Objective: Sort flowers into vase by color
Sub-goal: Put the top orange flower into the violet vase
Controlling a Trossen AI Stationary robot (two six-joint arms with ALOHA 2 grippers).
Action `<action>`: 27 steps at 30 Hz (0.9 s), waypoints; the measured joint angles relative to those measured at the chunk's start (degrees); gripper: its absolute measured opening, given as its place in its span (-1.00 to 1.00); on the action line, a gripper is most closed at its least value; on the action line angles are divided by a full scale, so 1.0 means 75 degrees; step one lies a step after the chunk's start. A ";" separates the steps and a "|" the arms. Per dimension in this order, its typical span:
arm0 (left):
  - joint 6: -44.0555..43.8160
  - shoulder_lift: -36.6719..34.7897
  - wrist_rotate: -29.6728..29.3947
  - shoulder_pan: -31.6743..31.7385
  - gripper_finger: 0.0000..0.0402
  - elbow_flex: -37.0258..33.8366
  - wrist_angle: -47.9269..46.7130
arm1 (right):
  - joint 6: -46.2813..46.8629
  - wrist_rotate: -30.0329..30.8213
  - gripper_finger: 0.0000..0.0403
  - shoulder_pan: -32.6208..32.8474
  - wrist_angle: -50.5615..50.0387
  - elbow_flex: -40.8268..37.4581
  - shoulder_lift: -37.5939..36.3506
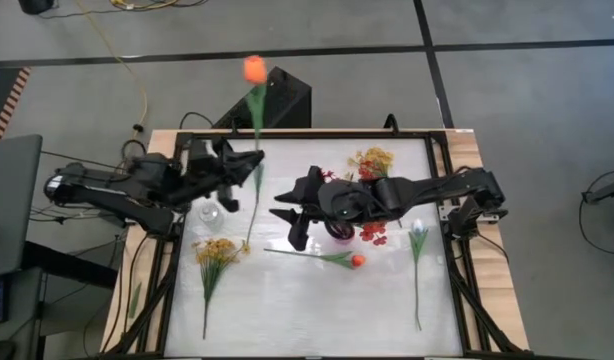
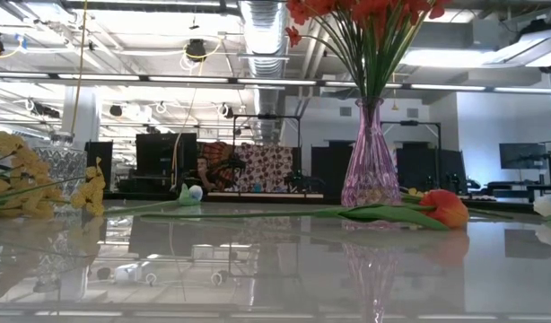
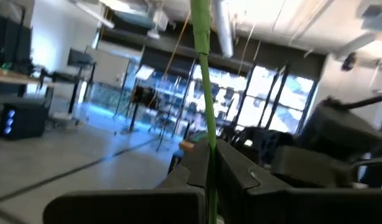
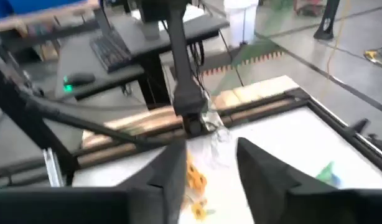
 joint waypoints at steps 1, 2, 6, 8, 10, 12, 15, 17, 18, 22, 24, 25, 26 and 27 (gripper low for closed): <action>0.0028 -0.0121 0.0033 -0.0024 -1.00 0.0000 -0.0064 | -0.0110 -0.0008 -0.04 0.0013 -0.0332 0.0225 0.0000; 0.0005 -0.0223 0.0053 -0.0080 -1.00 0.0000 -0.0139 | -0.0279 -0.0006 0.03 0.0048 -0.0562 0.0413 0.0000; -0.0293 -0.0422 0.0309 -0.0350 -1.00 0.0003 -0.0377 | -0.0976 0.0032 0.18 0.0150 -0.0480 0.0948 -0.0009; -0.0257 -0.0401 0.0678 -0.0534 -1.00 0.0003 -0.0465 | -0.1249 0.0026 0.20 0.0166 -0.0116 0.1135 -0.0009; -0.0102 -0.0262 0.0972 -0.0712 -1.00 0.0003 -0.0394 | -0.1427 0.0029 0.20 0.0149 0.0445 0.1187 -0.0028; 0.0053 -0.0141 0.0990 -0.0853 -1.00 0.0003 -0.0389 | -0.1478 0.0042 0.19 0.0066 0.0927 0.1188 -0.0029; 0.0112 0.0036 0.0793 -0.0973 -1.00 0.0003 -0.0153 | -0.1181 0.0038 0.17 -0.0041 0.1203 0.1188 -0.0026; 0.0178 0.0118 0.0593 -0.1017 -1.00 0.0003 0.0114 | -0.0857 0.0044 0.15 -0.0073 0.1155 0.1188 0.0009; 0.0278 0.0132 0.0395 -0.1049 -1.00 0.0003 0.0253 | -0.0737 0.0044 0.14 -0.0054 0.1066 0.1184 0.0018; 0.0642 0.0120 -0.0761 -0.1109 -1.00 0.0000 0.0801 | -0.0449 0.0434 0.10 0.0107 0.1136 0.1068 0.0205; 0.0710 0.0120 -0.1076 -0.1106 -1.00 0.0000 0.0968 | -0.0445 0.0726 0.08 0.0182 0.1208 0.1060 0.0334; 0.0701 0.0123 -0.1106 -0.1106 -1.00 0.0003 0.0990 | -0.0442 0.0754 0.08 0.0205 0.1273 0.1054 0.0433; 0.0664 0.0126 -0.1099 -0.1109 -1.00 0.0000 0.0991 | -0.0434 0.0737 0.07 0.0177 0.1536 0.1054 0.0554; 0.0652 0.0140 -0.1101 -0.1109 -1.00 0.0000 0.0988 | -0.0434 0.0676 0.06 0.0157 0.1737 0.1060 0.0631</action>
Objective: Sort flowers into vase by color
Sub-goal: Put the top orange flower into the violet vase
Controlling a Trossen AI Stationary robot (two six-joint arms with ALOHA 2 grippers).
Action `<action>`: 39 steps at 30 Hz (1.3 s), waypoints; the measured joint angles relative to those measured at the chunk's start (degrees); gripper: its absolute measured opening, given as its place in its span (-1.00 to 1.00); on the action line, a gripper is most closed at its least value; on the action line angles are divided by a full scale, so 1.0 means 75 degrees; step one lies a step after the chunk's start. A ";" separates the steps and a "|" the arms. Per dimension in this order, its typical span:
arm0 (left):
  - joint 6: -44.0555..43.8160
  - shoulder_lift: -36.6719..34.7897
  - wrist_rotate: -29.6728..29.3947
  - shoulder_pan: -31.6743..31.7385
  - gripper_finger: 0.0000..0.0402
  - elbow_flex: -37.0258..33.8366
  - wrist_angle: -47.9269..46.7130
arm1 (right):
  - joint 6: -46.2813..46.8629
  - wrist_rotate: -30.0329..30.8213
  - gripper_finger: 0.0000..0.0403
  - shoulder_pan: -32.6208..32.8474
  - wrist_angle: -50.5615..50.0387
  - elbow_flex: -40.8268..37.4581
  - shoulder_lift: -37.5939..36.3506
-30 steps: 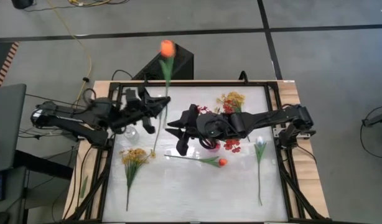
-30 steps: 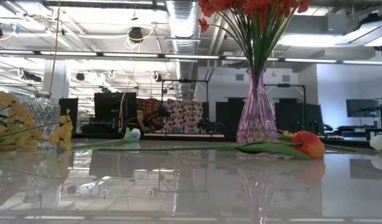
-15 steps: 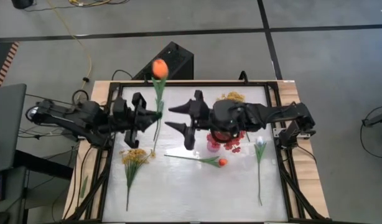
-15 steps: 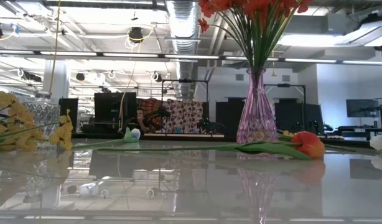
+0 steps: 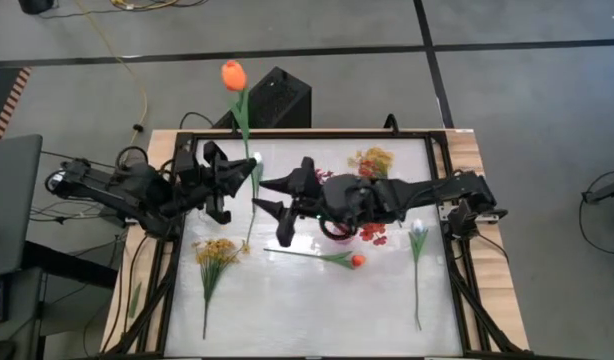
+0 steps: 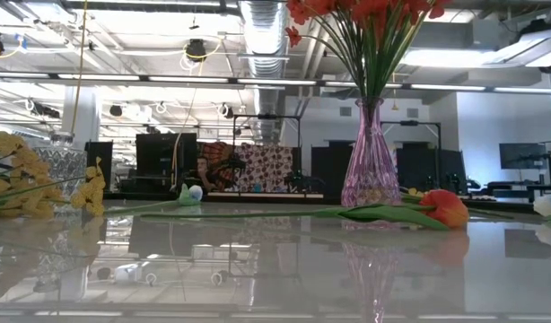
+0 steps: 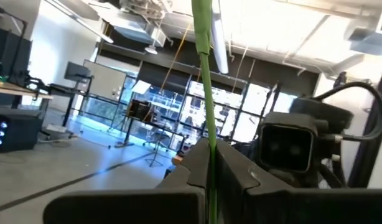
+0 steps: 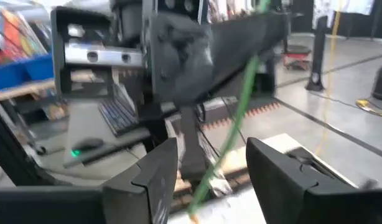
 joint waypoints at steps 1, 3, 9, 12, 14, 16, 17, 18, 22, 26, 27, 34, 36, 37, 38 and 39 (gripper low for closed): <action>-0.0009 0.0056 0.0001 -0.0001 -1.00 0.0000 0.0022 | 0.0003 0.0006 0.06 -0.0009 0.0037 0.0000 0.0058; -0.0025 0.0117 -0.0097 0.0000 -1.00 0.0002 -0.0002 | 0.0033 0.0107 0.05 -0.0020 0.0186 0.0000 0.0242; -0.0035 0.0181 -0.0189 -0.0035 -1.00 -0.0006 0.0011 | -0.0033 0.0834 -0.04 0.0023 0.0149 -0.0005 0.0283; -0.0058 0.0181 -0.0208 -0.0038 -1.00 -0.0006 0.0018 | -0.0192 0.0839 -0.21 0.0032 0.0150 0.0000 0.0275; -0.0110 0.0181 -0.0224 -0.0038 -1.00 -0.0006 0.0015 | -0.0364 0.0837 -0.39 0.0047 0.0115 0.0000 0.0294; -0.0171 0.0181 -0.0223 -0.0038 -1.00 -0.0006 -0.0003 | -0.0440 0.0836 -0.58 0.0041 0.0125 0.0000 0.0313; -0.0183 0.0181 -0.0223 -0.0038 -1.00 -0.0006 0.0000 | -0.0457 0.0840 -0.68 0.0041 0.0117 0.0000 0.0313; -0.0187 0.0180 -0.0243 -0.0041 -1.00 -0.0004 0.0012 | -0.0484 0.0847 -0.77 0.0041 0.0118 0.0000 0.0313; -0.0151 0.0175 -0.0373 -0.0041 -1.00 -0.0003 0.0023 | -0.0986 0.0879 -0.91 0.0093 0.0106 0.0000 0.0316; -0.0226 0.0178 -0.0494 -0.0050 -1.00 -0.0003 -0.0024 | -0.1852 0.0888 -0.86 0.0203 0.0117 0.0000 0.0316; -0.0233 0.0178 -0.0536 -0.0050 -1.00 -0.0003 -0.0034 | -0.2216 0.0907 -0.86 0.0250 0.0117 0.0000 0.0316; -0.0229 0.0181 -0.0578 -0.0052 -1.00 -0.0003 -0.0064 | -0.3378 0.1005 -0.84 0.0413 0.0157 0.0000 0.0319; -0.0223 0.0181 -0.0691 -0.0043 -1.00 -0.0003 -0.0064 | -0.3248 0.1179 -0.74 0.0381 0.0167 0.0000 0.0325; -0.0224 0.0181 -0.0721 -0.0038 -1.00 -0.0003 -0.0064 | -0.3162 0.1264 -0.68 0.0376 0.0154 0.0000 0.0328; -0.0213 0.0184 -0.0743 -0.0035 -1.00 -0.0003 -0.0073 | -0.3052 0.1332 -0.62 0.0376 0.0101 0.0000 0.0325; -0.0202 0.0184 -0.0757 -0.0035 -1.00 -0.0003 -0.0089 | -0.2950 0.1338 -0.55 0.0376 0.0001 0.0000 0.0299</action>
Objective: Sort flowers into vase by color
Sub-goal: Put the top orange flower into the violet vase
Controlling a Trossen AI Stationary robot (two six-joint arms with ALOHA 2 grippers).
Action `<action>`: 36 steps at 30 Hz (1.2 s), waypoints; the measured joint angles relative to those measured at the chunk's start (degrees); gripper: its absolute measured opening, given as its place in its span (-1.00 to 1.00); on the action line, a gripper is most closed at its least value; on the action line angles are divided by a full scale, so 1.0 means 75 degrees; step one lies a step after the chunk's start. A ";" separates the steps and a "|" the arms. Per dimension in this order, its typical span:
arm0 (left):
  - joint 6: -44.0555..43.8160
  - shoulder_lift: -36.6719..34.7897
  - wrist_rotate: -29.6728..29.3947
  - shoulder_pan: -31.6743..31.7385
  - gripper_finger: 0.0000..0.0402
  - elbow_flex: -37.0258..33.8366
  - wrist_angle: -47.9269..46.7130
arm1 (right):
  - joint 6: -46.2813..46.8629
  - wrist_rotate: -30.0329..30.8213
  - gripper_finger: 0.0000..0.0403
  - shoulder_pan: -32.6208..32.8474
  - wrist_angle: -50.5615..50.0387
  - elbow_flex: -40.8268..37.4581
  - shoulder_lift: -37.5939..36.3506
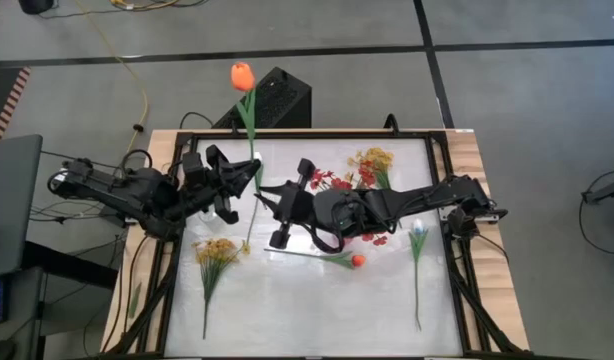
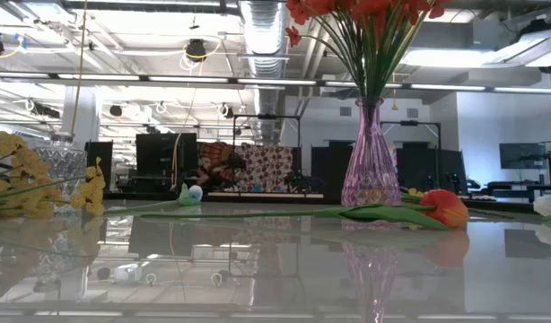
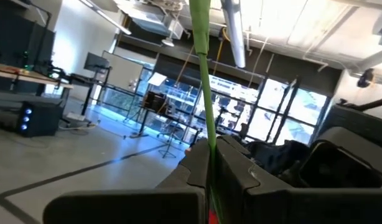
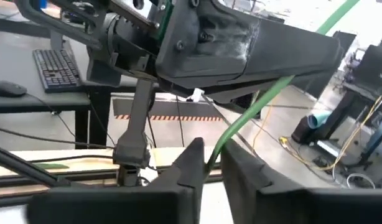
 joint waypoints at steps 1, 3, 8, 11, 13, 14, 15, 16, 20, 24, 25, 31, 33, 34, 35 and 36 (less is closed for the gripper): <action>0.0006 0.0000 -0.0022 0.0003 -1.00 0.0000 0.0000 | 0.0138 -0.0014 -0.48 0.0000 -0.0101 0.0000 -0.0014; 0.0033 -0.0003 -0.0056 0.0006 -1.00 0.0000 0.0003 | 0.0483 -0.0042 -0.33 0.0008 -0.0352 0.0044 -0.0052; -0.0002 -0.0003 0.0131 0.0009 -1.00 0.0000 -0.0186 | 0.1151 -0.0346 0.04 0.0094 -0.1674 0.0470 -0.0286; -0.0141 -0.0003 0.0869 0.0008 -1.00 0.0000 -0.0291 | 0.1206 -0.0568 0.19 0.0127 -0.1750 0.0712 -0.0455; -0.0235 0.0043 0.1558 0.0008 -1.00 0.0001 -0.0302 | 0.1243 -0.0594 0.24 0.0170 -0.1660 0.0732 -0.0647; -0.0228 0.0086 0.1888 0.0005 -1.00 0.0003 -0.0280 | 0.1324 -0.0611 0.25 0.0159 -0.1479 0.0752 -0.0737; -0.0193 0.0135 0.2202 0.0003 -1.00 0.0003 -0.0275 | 0.1373 -0.0616 0.26 0.0148 -0.1396 0.0752 -0.0859; -0.0164 0.0188 0.2527 0.0002 -1.00 0.0003 -0.0264 | 0.1489 -0.0638 0.26 0.0133 -0.1316 0.0752 -0.0937; -0.0154 0.0326 0.3184 0.0000 -1.00 0.0003 -0.0245 | 0.1999 -0.1742 0.26 -0.0040 -0.0776 0.0772 -0.1048; -0.0167 0.0431 0.3202 0.0003 -1.00 0.0003 -0.0223 | 0.2217 -0.2359 0.26 -0.0172 -0.0734 0.0732 -0.0965; -0.0168 0.0431 0.3202 0.0003 -1.00 0.0003 -0.0207 | 0.2243 -0.2361 0.26 -0.0185 -0.0737 0.0681 -0.0965; -0.0151 0.0420 0.3205 0.0000 -1.00 0.0003 -0.0086 | 0.2327 -0.2360 0.27 -0.0149 -0.0713 0.0627 -0.0974; -0.0154 0.0420 0.3205 0.0000 -1.00 0.0003 -0.0089 | 0.2320 -0.2361 0.26 -0.0155 -0.0665 0.0627 -0.0901; -0.0154 0.0420 0.3199 0.0000 -1.00 0.0003 -0.0098 | 0.2311 -0.2362 0.24 -0.0169 -0.0653 0.0627 -0.0889; -0.0156 0.0420 0.3193 0.0000 -1.00 0.0003 -0.0123 | 0.2297 -0.2367 0.22 -0.0172 -0.0671 0.0627 -0.0872; -0.0162 0.0420 0.3191 0.0000 -1.00 0.0003 -0.0142 | 0.2297 -0.2364 0.18 -0.0175 -0.0687 0.0624 -0.0867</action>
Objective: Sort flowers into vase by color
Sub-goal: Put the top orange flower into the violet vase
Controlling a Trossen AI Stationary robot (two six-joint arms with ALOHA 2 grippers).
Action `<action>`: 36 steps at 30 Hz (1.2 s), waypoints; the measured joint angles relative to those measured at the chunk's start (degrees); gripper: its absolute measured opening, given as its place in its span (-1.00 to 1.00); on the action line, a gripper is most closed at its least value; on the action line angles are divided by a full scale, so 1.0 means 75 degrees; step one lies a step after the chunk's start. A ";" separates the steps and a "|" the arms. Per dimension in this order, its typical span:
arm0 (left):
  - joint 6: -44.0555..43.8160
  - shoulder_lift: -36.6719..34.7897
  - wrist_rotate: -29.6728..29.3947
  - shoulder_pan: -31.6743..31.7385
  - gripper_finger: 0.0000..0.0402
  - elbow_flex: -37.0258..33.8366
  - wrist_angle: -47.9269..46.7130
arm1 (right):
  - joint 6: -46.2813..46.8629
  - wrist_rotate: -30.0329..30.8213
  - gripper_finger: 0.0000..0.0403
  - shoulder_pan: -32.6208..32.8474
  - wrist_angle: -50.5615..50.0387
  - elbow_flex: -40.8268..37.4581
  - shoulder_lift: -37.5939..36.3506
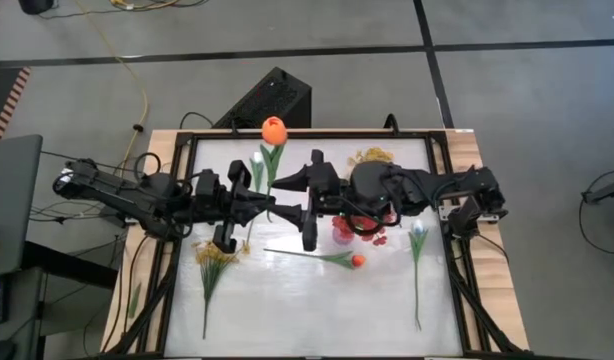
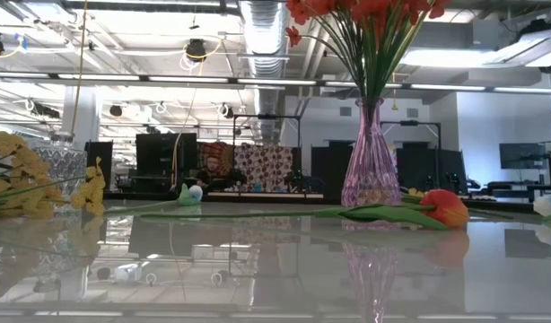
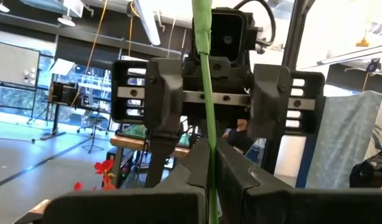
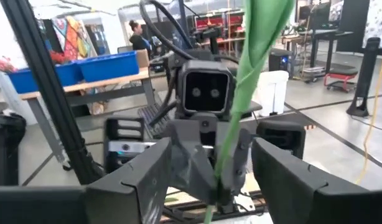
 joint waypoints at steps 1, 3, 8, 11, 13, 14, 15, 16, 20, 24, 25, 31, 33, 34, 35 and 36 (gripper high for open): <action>-0.0001 0.0000 0.0002 0.0000 -1.00 0.0000 -0.0004 | -0.0002 0.0000 0.14 -0.0011 -0.0021 -0.0005 0.0003; -0.0004 0.0000 -0.0005 0.0000 -1.00 0.0000 -0.0006 | -0.0001 0.0008 0.01 -0.0022 -0.0018 -0.0009 0.0003; -0.0004 0.0000 -0.0017 0.0000 -1.00 0.0000 -0.0047 | -0.0003 0.0006 -0.47 -0.0032 0.0014 -0.0009 -0.0003; 0.0000 0.0000 -0.0203 -0.0005 -0.99 0.0000 -0.0080 | -0.0034 0.0013 -0.81 -0.0011 -0.0042 -0.0009 -0.0003; 0.0143 -0.0006 -0.0332 -0.0003 -0.95 0.0000 -0.0260 | -0.0282 0.0043 -0.92 0.0007 -0.0166 -0.0009 -0.0017; 0.0321 -0.0009 -0.0347 -0.0006 -0.92 0.0000 -0.0377 | -0.0363 0.0091 -0.92 0.0049 -0.0241 -0.0009 -0.0039; 0.0513 -0.0009 -0.0347 -0.0030 -0.88 0.0000 -0.0534 | -0.0385 0.0155 -0.90 0.0091 -0.0334 -0.0009 -0.0085; 0.0694 -0.0017 -0.0388 -0.0074 -0.83 0.0000 -0.0743 | -0.0388 0.0227 -0.89 0.0142 -0.0483 -0.0009 -0.0161; 0.1018 -0.0193 -0.0805 -0.0233 -0.62 0.0000 -0.1580 | -0.0406 0.0869 -0.91 0.0565 -0.1732 0.0007 -0.0783; 0.0825 -0.0678 -0.1527 -0.0341 -0.43 0.0000 -0.2676 | -0.0024 0.2487 -0.92 0.1430 -0.3340 0.0009 -0.1344; 0.0728 -0.0786 -0.1652 -0.0341 -0.39 0.0000 -0.2974 | 0.0143 0.2955 -0.92 0.1699 -0.3655 0.0005 -0.1441; 0.0367 -0.1192 -0.2057 -0.0242 -0.31 0.0000 -0.4068 | 0.1124 0.5678 -0.91 0.3273 -0.4614 -0.0036 -0.1926; 0.0325 -0.1180 -0.2033 -0.0180 -0.31 0.0000 -0.4089 | 0.1768 0.6224 -0.91 0.3686 -0.5104 -0.0228 -0.2079; 0.0328 -0.1170 -0.2031 -0.0144 -0.31 0.0000 -0.4103 | 0.2167 0.6410 -0.91 0.3886 -0.5292 -0.0423 -0.2168; 0.0331 -0.1140 -0.2031 -0.0108 -0.31 0.0000 -0.4086 | 0.2566 0.6512 -0.91 0.4069 -0.5442 -0.0673 -0.2271; 0.0331 -0.1107 -0.2031 -0.0065 -0.31 0.0000 -0.4072 | 0.2969 0.6556 -0.91 0.4263 -0.5562 -0.0954 -0.2374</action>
